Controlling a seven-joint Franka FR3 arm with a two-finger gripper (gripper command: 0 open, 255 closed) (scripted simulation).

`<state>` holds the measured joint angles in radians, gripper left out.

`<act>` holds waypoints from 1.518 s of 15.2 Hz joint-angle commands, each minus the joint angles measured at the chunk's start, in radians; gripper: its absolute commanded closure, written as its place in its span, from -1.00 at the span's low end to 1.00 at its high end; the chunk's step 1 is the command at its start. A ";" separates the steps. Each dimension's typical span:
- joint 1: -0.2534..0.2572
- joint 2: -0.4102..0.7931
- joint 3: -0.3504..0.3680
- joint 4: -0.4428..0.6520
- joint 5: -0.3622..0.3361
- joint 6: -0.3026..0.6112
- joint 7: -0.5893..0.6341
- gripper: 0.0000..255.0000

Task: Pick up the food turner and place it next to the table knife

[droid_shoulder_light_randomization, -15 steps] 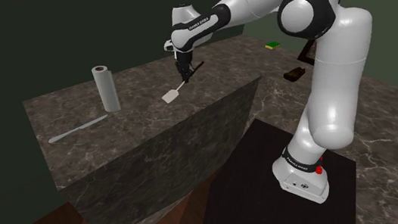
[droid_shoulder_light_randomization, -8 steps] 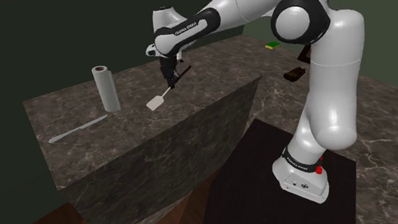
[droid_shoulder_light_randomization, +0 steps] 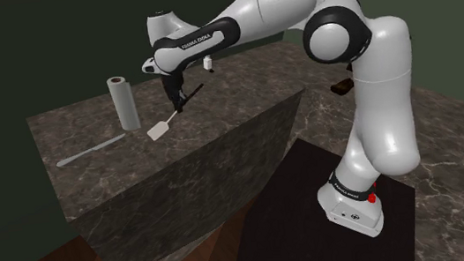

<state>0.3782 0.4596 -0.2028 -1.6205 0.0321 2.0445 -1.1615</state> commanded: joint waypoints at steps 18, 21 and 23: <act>0.113 0.340 0.062 0.493 0.017 -0.161 0.197 1.00; 0.113 0.352 0.063 0.473 0.018 -0.129 0.197 1.00; 0.114 0.361 0.064 0.461 0.019 -0.108 0.197 1.00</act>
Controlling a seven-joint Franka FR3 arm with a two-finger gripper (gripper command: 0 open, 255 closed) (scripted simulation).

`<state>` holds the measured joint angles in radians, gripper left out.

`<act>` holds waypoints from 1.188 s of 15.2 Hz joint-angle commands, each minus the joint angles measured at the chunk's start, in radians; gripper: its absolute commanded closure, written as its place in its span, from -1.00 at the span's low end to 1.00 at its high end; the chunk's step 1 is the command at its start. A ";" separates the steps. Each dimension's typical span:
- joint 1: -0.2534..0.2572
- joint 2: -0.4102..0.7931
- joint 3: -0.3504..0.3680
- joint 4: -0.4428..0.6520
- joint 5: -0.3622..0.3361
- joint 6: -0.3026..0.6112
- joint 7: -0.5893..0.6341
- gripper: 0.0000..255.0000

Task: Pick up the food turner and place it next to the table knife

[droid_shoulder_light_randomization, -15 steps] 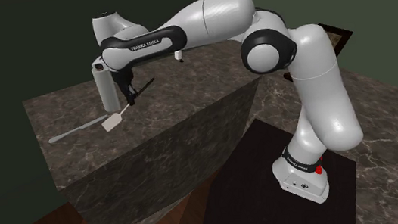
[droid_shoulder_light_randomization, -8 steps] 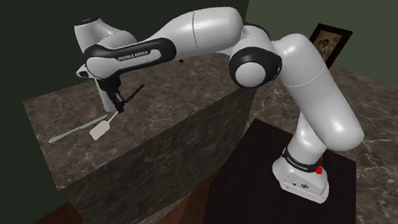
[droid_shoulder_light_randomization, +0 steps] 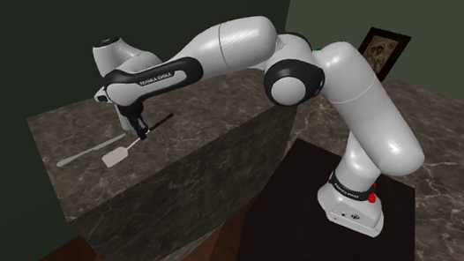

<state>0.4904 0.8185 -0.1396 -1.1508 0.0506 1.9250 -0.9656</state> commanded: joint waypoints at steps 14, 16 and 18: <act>0.001 0.018 0.002 -0.021 0.002 0.040 0.002 -1.00; 0.001 0.018 0.002 -0.021 0.002 0.040 0.002 -1.00; 0.002 -0.001 0.000 0.012 0.000 -0.013 0.003 -1.00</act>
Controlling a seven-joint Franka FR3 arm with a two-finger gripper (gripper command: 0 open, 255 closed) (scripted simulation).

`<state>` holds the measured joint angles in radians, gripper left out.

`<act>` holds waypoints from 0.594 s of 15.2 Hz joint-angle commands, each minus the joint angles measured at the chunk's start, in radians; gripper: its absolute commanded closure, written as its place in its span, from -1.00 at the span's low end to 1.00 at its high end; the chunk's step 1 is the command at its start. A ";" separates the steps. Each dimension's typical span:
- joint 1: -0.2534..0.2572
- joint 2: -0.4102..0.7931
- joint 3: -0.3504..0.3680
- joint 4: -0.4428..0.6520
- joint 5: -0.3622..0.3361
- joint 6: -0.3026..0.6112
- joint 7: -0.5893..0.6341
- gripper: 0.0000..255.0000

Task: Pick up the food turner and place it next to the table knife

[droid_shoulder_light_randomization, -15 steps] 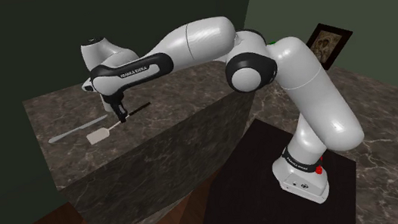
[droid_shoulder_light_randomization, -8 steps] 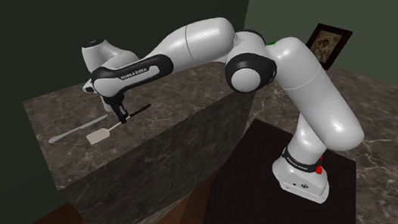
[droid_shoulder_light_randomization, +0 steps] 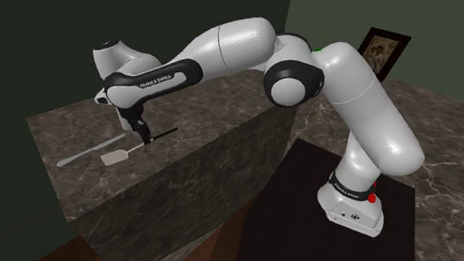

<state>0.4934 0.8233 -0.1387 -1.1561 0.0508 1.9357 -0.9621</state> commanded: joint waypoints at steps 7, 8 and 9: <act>-0.001 -0.019 -0.002 0.057 -0.002 -0.076 0.001 -1.00; -0.001 -0.019 -0.002 0.057 -0.002 -0.076 0.001 -1.00; -0.001 -0.019 -0.002 0.057 -0.002 -0.076 0.001 -1.00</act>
<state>0.4928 0.8047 -0.1402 -1.0992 0.0487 1.8602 -0.9613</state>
